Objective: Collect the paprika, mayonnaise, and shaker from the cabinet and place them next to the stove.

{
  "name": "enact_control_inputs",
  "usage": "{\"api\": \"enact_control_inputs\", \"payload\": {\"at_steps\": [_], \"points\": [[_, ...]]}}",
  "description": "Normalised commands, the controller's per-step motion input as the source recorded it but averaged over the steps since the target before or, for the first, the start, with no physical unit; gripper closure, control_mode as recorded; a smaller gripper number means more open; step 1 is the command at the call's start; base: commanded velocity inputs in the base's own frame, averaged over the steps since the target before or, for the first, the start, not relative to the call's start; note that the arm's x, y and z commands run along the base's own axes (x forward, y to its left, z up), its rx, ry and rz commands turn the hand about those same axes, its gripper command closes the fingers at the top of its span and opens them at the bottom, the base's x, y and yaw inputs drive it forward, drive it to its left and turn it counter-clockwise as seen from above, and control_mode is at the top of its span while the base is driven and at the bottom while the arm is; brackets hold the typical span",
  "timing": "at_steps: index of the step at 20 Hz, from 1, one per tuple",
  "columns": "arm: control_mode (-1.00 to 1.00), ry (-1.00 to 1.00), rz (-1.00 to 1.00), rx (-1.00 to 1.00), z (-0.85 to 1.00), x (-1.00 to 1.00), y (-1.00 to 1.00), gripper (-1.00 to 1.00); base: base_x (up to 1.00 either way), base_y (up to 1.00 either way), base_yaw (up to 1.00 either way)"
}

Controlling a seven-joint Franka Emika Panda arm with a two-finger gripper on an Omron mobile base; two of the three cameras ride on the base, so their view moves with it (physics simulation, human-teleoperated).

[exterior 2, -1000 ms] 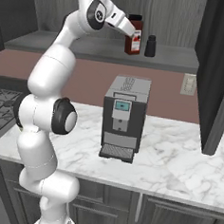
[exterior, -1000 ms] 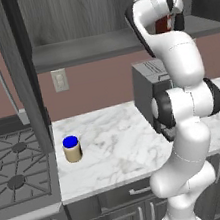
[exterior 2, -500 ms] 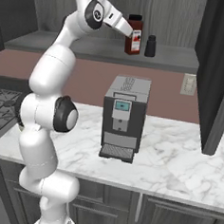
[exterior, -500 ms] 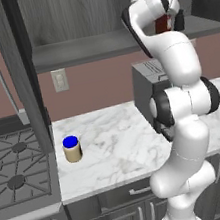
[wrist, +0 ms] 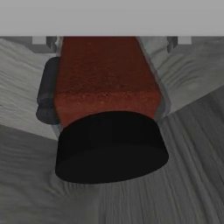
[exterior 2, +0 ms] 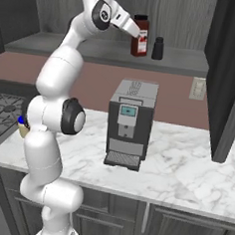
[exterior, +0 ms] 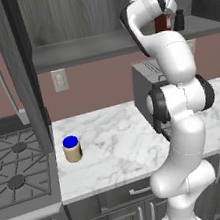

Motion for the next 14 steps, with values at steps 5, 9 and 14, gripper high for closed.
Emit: {"api": "enact_control_inputs", "payload": {"at_steps": [5,9,14], "points": [[-1.0,0.0,0.0,0.0,0.0,0.06,-0.16,-1.0,0.0,0.0,0.0],[-1.0,0.0,0.0,0.0,0.0,0.03,-0.16,-1.0,0.0,0.0,0.0],[-1.0,0.0,0.0,0.0,0.0,0.02,-0.13,-1.0,0.0,0.0,0.0]]}}
